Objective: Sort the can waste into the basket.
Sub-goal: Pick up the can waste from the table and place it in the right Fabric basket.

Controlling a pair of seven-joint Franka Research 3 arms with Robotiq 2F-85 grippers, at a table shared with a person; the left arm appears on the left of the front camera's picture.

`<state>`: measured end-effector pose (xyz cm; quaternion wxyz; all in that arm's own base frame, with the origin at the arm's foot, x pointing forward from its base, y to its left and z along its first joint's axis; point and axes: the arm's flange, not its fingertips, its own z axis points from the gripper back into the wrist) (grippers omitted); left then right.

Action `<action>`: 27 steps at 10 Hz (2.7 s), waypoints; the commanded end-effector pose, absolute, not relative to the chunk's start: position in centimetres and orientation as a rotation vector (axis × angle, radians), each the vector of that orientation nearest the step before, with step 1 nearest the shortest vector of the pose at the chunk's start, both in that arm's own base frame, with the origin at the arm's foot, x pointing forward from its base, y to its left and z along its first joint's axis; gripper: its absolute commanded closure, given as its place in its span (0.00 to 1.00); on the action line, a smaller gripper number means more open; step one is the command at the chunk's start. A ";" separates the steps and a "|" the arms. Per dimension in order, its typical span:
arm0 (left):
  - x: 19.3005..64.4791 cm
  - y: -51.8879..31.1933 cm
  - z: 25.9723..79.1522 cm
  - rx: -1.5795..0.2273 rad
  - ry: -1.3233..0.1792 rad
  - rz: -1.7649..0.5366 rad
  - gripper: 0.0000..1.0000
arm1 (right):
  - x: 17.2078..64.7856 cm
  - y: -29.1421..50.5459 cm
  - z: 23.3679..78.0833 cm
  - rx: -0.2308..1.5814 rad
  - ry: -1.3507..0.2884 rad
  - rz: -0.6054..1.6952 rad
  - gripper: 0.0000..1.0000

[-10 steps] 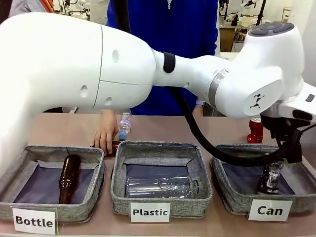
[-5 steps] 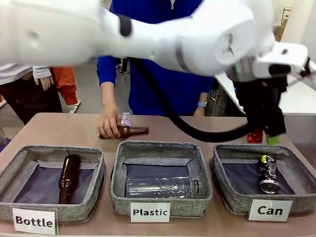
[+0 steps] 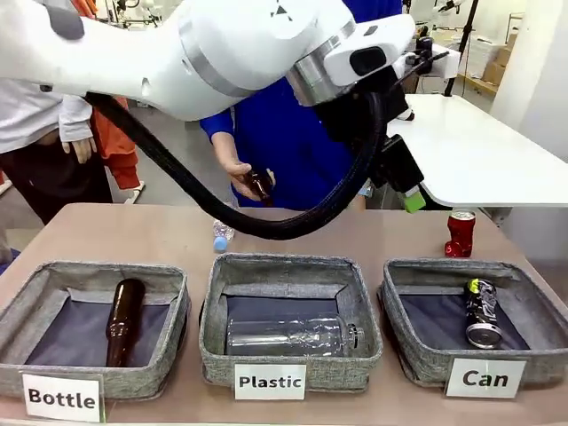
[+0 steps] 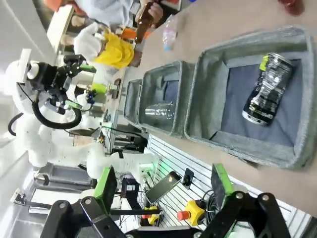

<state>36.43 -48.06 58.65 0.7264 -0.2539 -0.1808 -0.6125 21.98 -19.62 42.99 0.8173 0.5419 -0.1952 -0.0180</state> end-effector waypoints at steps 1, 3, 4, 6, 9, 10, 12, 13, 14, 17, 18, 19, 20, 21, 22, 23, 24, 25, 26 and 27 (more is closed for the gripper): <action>35.5 -51.4 58.5 -0.522 -0.385 -1.389 0.00 | 20.3 -22.4 42.9 1.147 -0.436 -0.068 0.00; 35.8 -49.1 58.5 -0.550 -0.393 -1.371 0.00 | 21.0 -20.9 42.8 1.148 -0.428 -0.065 0.00; 36.7 -44.7 58.3 -0.711 -0.332 -1.271 0.00 | 22.4 -18.9 42.8 1.154 -0.405 -0.032 0.00; 38.5 -34.3 58.8 -0.851 -0.413 -0.936 0.00 | 25.8 -13.0 43.0 1.209 -0.348 0.131 0.00; 36.9 -33.9 55.8 -0.896 -0.439 -0.960 0.00 | 27.9 -10.6 43.4 1.224 -0.302 0.174 0.00; 36.6 -37.6 54.7 -0.878 -0.415 -1.037 0.00 | 27.7 -12.2 43.6 1.236 -0.343 0.150 0.00; 35.1 -43.5 54.1 -0.801 -0.405 -1.118 0.00 | 26.7 -15.1 43.1 1.276 -0.377 0.109 0.00; 34.7 -45.9 53.9 -0.763 -0.394 -1.169 0.00 | 26.3 -16.0 42.7 1.303 -0.376 0.100 0.00; 34.2 -48.2 53.3 -0.714 -0.393 -1.188 0.00 | 25.7 -16.7 42.3 1.297 -0.371 0.098 0.00; 34.7 -50.6 53.1 -0.682 -0.357 -1.215 0.00 | 25.0 -17.6 42.1 1.301 -0.396 0.091 0.00; 35.1 -50.4 53.3 -0.677 -0.360 -1.211 0.00 | 25.0 -17.5 42.2 1.301 -0.401 0.084 0.00; 35.3 -50.0 53.3 -0.679 -0.357 -1.196 0.00 | 25.0 -17.3 42.2 1.305 -0.393 0.096 0.00; 35.4 -49.6 52.9 -0.691 -0.362 -1.179 0.00 | 25.3 -17.0 42.2 1.286 -0.380 0.099 0.00; 35.4 -48.9 52.7 -0.697 -0.367 -1.161 0.00 | 25.3 -16.5 42.4 1.280 -0.368 0.113 0.00; 35.9 -47.5 52.9 -0.697 -0.389 -1.129 0.00 | 25.6 -15.7 42.7 1.271 -0.362 0.130 0.00; 36.6 -45.1 53.8 -0.728 -0.377 -1.099 0.00 | 26.1 -13.9 43.1 1.259 -0.354 0.145 0.00; 37.9 -41.7 54.7 -0.734 -0.393 -1.014 0.00 | 27.3 -11.0 43.5 1.208 -0.334 0.165 0.00; 38.7 -37.7 55.4 -0.758 -0.386 -0.926 0.00 | 28.5 -7.4 44.0 1.171 -0.282 0.222 0.00; 39.4 -33.9 55.6 -0.754 -0.385 -0.802 0.00 | 29.9 -3.7 44.4 1.171 -0.230 0.289 0.00; 39.9 -29.3 55.1 -0.806 -0.376 -0.671 0.00 | 31.1 -0.4 44.7 1.199 -0.184 0.310 0.00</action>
